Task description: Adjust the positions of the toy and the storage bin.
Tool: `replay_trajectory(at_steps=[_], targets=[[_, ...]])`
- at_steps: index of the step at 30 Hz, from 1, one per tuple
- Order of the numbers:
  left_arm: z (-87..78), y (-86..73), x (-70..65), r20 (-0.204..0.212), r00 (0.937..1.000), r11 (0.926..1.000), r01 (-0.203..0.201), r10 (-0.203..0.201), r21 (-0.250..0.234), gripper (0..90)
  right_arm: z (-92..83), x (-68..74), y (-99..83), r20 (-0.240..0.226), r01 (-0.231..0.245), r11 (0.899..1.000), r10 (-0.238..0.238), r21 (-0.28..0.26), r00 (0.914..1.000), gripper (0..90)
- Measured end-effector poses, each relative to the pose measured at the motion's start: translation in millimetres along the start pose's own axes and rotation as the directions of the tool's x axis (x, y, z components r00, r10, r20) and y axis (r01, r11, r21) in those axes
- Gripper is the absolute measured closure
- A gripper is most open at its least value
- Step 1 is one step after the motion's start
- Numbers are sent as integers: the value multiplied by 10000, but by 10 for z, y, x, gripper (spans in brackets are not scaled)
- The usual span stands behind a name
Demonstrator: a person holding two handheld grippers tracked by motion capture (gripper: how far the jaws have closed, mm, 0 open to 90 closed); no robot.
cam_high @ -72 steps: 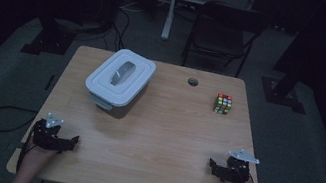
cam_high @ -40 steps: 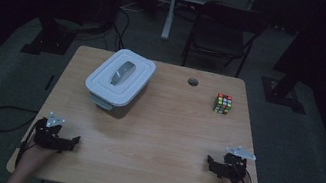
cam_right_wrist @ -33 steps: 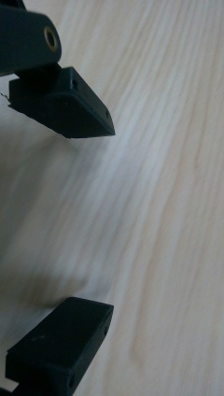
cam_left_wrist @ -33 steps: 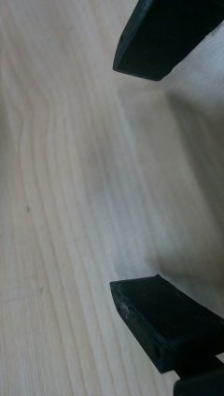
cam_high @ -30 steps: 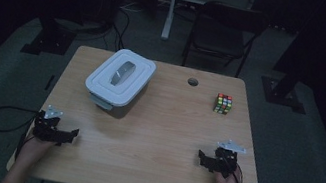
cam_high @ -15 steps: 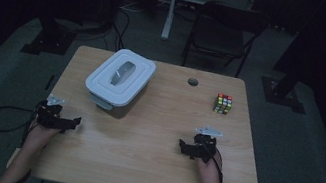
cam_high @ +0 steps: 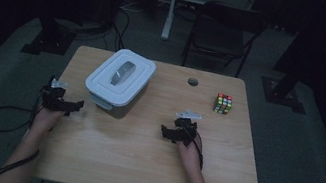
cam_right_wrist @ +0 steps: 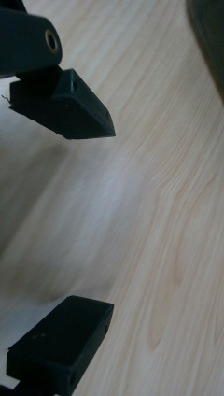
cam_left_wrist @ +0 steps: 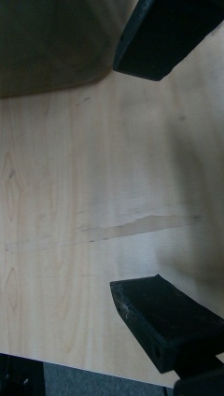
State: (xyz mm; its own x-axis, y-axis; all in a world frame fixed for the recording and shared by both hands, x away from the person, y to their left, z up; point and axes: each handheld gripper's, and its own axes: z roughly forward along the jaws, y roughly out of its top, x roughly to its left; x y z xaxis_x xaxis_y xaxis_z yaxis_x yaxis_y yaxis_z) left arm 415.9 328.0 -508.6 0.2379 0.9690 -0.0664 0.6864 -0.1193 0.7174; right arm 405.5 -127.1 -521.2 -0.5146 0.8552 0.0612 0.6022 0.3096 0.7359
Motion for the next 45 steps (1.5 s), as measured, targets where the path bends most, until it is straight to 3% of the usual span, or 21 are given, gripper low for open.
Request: replay_trajectory(at_steps=[2,5,6,9,10,13,16,18,22,26,31,33,38,45], targets=[[42,57,12,-21,10000,9999,85,-85,-56,6,83,51,57,-76,24,10000,-24,50,10000,135],[112,152,36,-394,9992,9999,57,-61,-122,7,196,122,140,-215,75,10000,-74,53,9997,134],[140,180,49,-464,9988,9998,132,-139,-158,7,225,144,166,-72,29,10000,-29,-14,10000,133],[217,235,62,-380,9987,9988,341,-354,-349,6,307,152,256,58,-427,9990,427,-111,9991,132],[217,235,62,-380,9987,9988,341,-354,-349,6,307,152,256,58,-427,9990,427,-111,9991,132],[282,298,35,-466,9987,9987,207,-229,-470,7,365,137,387,-48,-1069,9937,1068,-332,9943,135],[321,375,10,-447,9989,9987,107,-129,-504,7,400,161,493,124,-1118,9924,1126,-519,9936,135],[332,423,-3,-337,9991,9982,253,-272,-545,6,444,182,570,204,-1132,9925,1143,-461,9932,135],[320,468,-87,-369,9992,9985,-159,140,-528,7,496,239,695,192,-1146,9923,1156,-464,9931,134],[275,461,-181,7,9995,9978,-304,305,-582,7,496,293,787,133,-980,9931,991,-649,9950,134],[222,449,-317,13,9986,9949,-521,524,-865,7,488,281,805,145,-864,9943,875,-628,9961,135],[205,436,-420,272,9975,9939,-629,656,-903,7,477,259,779,102,-923,9937,932,-633,9956,136],[212,438,-602,475,9939,9923,-953,992,-795,6,455,240,746,-195,-870,9945,860,-586,9961,138],[334,451,-563,466,9947,9949,-898,920,-467,7,434,162,744,127,-919,9951,924,-372,9956,138]])
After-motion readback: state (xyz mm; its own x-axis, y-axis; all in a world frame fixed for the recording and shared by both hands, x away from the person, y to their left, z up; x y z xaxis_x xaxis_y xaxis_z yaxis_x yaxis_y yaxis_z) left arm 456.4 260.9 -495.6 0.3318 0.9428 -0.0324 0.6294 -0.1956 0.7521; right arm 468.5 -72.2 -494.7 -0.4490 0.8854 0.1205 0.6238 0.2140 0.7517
